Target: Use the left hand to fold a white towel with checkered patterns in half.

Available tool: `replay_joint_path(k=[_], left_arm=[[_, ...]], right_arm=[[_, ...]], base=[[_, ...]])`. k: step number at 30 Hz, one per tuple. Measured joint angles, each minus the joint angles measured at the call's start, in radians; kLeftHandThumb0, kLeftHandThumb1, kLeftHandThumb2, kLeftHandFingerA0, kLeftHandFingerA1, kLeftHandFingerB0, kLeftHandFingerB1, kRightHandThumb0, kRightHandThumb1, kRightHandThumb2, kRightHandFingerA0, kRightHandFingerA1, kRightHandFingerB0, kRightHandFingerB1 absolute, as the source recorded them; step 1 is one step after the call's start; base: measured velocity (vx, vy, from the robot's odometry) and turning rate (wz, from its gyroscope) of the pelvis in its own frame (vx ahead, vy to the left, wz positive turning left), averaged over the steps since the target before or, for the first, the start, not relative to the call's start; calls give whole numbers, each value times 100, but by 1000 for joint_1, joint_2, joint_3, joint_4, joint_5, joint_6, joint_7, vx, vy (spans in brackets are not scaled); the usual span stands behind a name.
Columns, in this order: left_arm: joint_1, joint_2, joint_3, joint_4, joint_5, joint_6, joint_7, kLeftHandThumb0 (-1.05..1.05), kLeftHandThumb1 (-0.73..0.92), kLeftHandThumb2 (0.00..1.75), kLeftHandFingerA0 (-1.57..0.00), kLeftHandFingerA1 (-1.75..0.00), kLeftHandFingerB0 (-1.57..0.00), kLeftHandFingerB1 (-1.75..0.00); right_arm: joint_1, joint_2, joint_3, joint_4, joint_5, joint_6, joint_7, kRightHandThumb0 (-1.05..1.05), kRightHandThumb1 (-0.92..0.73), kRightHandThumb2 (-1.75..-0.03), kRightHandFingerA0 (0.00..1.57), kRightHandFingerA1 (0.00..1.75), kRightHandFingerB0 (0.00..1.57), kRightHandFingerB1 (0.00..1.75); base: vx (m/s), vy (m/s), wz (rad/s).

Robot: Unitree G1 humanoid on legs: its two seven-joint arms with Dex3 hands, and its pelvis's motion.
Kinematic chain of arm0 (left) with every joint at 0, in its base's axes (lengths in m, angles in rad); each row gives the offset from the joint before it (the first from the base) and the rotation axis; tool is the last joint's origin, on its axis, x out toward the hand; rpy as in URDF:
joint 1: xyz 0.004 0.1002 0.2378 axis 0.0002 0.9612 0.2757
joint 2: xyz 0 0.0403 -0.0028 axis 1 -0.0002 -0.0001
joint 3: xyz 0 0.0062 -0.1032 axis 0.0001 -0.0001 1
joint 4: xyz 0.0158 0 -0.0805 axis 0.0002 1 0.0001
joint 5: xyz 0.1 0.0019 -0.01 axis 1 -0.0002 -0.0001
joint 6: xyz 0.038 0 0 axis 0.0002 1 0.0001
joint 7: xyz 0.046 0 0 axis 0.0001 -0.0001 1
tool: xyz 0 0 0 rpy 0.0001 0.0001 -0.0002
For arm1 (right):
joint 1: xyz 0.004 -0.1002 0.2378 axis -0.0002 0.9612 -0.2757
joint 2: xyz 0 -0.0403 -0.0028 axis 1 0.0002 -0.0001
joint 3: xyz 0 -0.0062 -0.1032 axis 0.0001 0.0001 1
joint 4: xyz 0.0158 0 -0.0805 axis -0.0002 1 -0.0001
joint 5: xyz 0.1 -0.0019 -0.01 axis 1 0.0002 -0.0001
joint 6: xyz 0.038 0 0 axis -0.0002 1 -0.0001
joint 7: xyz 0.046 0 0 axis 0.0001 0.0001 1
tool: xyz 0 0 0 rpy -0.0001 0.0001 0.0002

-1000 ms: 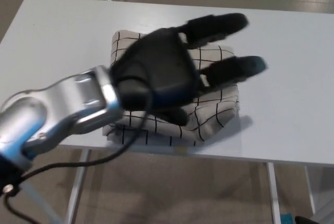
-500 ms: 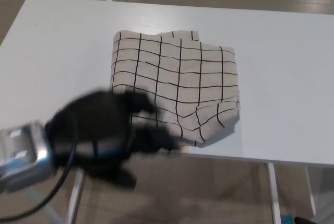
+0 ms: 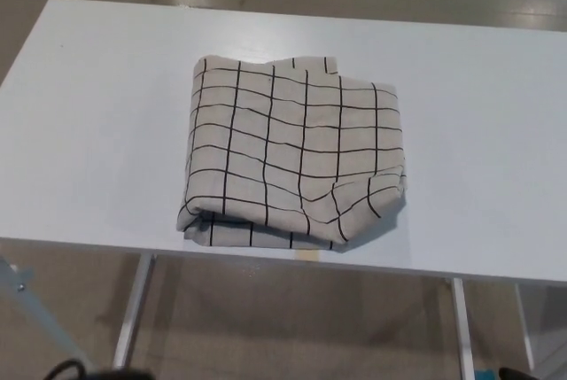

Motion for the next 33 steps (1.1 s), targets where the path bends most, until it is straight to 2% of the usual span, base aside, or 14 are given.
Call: replay_joint_path(k=[2, 3, 4, 5, 6, 7, 9, 11, 12, 16, 17, 22, 23, 33], left_arm=[[47, 3, 2, 9, -35, -2, -19, -57, 41, 73, -97, -62, -83, -57], [52, 3, 2, 10, -40, -2, -21, -47, 46, 55, -101, -53, -86, -48], [55, 2, 2, 11, -42, -2, -22, -47, 46, 55, -101, -53, -86, -48], [94, -8, 16, 34, -72, 1, -38, -47, 49, 56, -87, -48, -77, -45], [111, -15, 23, 47, -86, 3, -45, -47, 49, 56, -87, -48, -77, -45], [122, -22, 29, 57, -96, 4, -51, -48, 49, 56, -70, -44, -66, -41], [153, -62, 51, 109, -126, 11, -66, -52, 48, 55, -58, -40, -56, -38], [177, -115, 78, 175, -154, 21, -77, -54, 48, 56, -54, -39, -53, -37], [182, -133, 87, 198, -163, 27, -79, -55, 48, 55, -51, -38, -49, -36], [200, -276, 161, 383, -211, 63, -90, -55, 46, 55, -51, -39, -49, -36], [201, -294, 170, 404, -218, 69, -92, -54, 46, 55, -50, -39, -48, -36], [201, -442, 263, 592, -266, 109, -95, -52, 46, 55, -50, -39, -46, -36], [201, -462, 278, 617, -273, 114, -95, -57, 39, 71, -44, -47, -39, -44], [174, -765, 534, 1038, -384, 227, -92, -55, 40, 70, -42, -47, -34, -41]], right_arm=[[0, 0, 0, 0, 0, 0, 0, -46, -82, -64, 47, 52, 52, 52], [0, 0, 0, 0, 0, 0, 0, -46, -82, -64, 47, 51, 52, 52], [1, 0, 0, 0, 0, 0, 0, -46, -82, -64, 47, 51, 52, 52], [2, 0, 0, 1, 0, 0, 0, -46, -82, -64, 46, 49, 51, 51], [3, 0, 0, 1, 0, 0, 0, -46, -82, -64, 46, 49, 51, 51], [4, 0, 0, 1, 0, 0, 0, -46, -82, -64, 41, 46, 51, 52], [7, 0, 0, 2, 0, 0, 0, -46, -81, -64, 40, 46, 51, 52], [10, 0, 0, 3, 0, 0, 1, -46, -81, -64, 39, 46, 51, 53], [11, 0, 0, 3, 0, 0, 1, -45, -64, -101, 32, 57, 48, 64], [19, 1, 1, 5, 0, 0, 1, -44, -65, -101, 32, 57, 47, 64], [20, 1, 1, 5, 0, 0, 1, -44, -82, -64, 41, 45, 51, 52], [22, 1, 2, 6, -1, 0, 1, -43, -83, -64, 42, 46, 51, 51], [22, 1, 2, 6, -1, 0, 1, -43, -82, -64, 42, 46, 51, 51], [18, 4, 4, 21, 1, 0, 1, -43, -82, -64, 41, 47, 52, 53]], base=[[0, 0, 0], [0, 0, 0], [0, 0, 0], [0, 0, 0], [0, 0, 0], [0, 0, 0], [0, 0, 0], [0, 0, 0], [0, 0, 0], [0, 0, 0], [0, 0, 0], [0, 0, 0], [0, 0, 0], [0, 0, 0]])
